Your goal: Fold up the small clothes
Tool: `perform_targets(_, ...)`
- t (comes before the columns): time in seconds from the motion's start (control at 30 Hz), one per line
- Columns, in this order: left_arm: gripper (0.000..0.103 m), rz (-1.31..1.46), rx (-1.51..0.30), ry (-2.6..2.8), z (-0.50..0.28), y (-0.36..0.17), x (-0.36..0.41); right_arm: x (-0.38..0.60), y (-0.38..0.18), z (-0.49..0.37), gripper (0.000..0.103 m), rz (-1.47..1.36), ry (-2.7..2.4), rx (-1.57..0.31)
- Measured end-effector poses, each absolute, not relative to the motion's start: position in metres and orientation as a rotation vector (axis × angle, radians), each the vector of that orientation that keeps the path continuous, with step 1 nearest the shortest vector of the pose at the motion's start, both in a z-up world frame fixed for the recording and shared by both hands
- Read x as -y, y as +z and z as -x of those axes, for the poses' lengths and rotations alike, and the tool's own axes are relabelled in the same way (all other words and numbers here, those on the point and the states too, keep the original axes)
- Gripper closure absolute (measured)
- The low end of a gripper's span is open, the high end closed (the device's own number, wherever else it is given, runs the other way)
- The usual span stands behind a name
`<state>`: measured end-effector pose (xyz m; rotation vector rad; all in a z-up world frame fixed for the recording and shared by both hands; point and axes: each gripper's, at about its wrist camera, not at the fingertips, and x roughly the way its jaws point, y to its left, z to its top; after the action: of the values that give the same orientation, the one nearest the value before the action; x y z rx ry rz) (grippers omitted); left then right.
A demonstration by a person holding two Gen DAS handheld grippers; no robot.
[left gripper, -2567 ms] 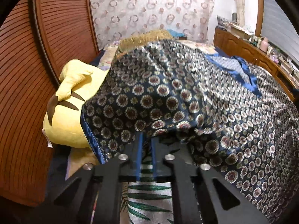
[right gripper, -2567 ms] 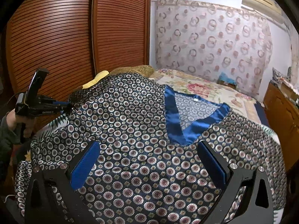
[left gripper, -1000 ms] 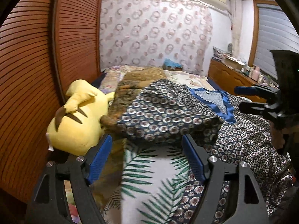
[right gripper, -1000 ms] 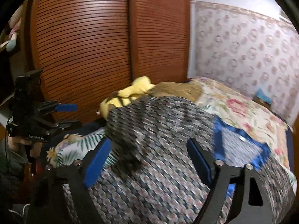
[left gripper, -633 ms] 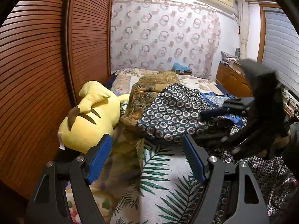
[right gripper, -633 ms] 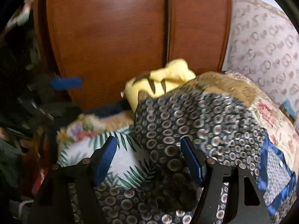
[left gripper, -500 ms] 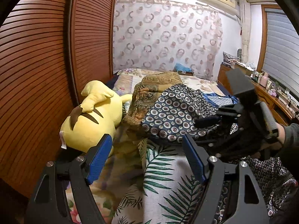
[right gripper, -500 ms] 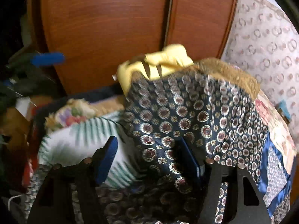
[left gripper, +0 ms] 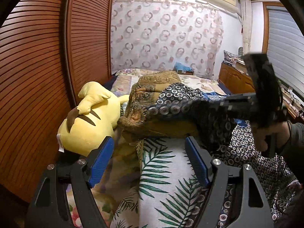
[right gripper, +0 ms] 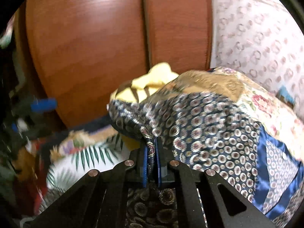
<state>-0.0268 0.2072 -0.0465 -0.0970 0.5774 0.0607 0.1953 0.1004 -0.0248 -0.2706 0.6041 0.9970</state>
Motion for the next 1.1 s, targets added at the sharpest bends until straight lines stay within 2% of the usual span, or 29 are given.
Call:
perform_targets(0.17,0.025,0.084,-0.587,0.042,0.021,-0.048,-0.198,-0.057,-0.018,-0.212,0.096,0.082,0.924,-0.601)
perform_targets(0.53,0.025,0.066,-0.589,-0.003,0.004,-0.046,-0.179,-0.01,-0.049,-0.219,0.095,0.093,0.619,-0.641)
perform_targets(0.63,0.025,0.058,-0.594,-0.02,-0.008,-0.046,-0.172,-0.012,-0.051,-0.216,0.085,0.122,0.623,-0.641)
perform_targets(0.73,0.025,0.044,-0.601,-0.043,-0.025,-0.044,-0.163,-0.011,-0.044,-0.206,0.07,0.15,0.631,-0.654)
perform_targets(0.8,0.025,0.031,-0.605,-0.049,-0.035,-0.044,-0.157,-0.01,-0.043,-0.214,0.056,0.172,0.626,-0.659)
perform_targets(0.87,0.025,0.021,-0.61,-0.063,-0.046,-0.044,-0.151,0.004,-0.037,-0.211,0.052,0.189,0.631,-0.662)
perform_targets(0.97,0.025,0.027,-0.623,-0.096,-0.061,-0.047,-0.143,0.014,-0.044,-0.215,0.052,0.218,0.604,-0.704)
perform_targets(1.1,0.042,0.055,-0.666,-0.134,-0.084,-0.055,-0.139,0.028,-0.061,-0.225,0.052,0.267,0.575,-0.758)
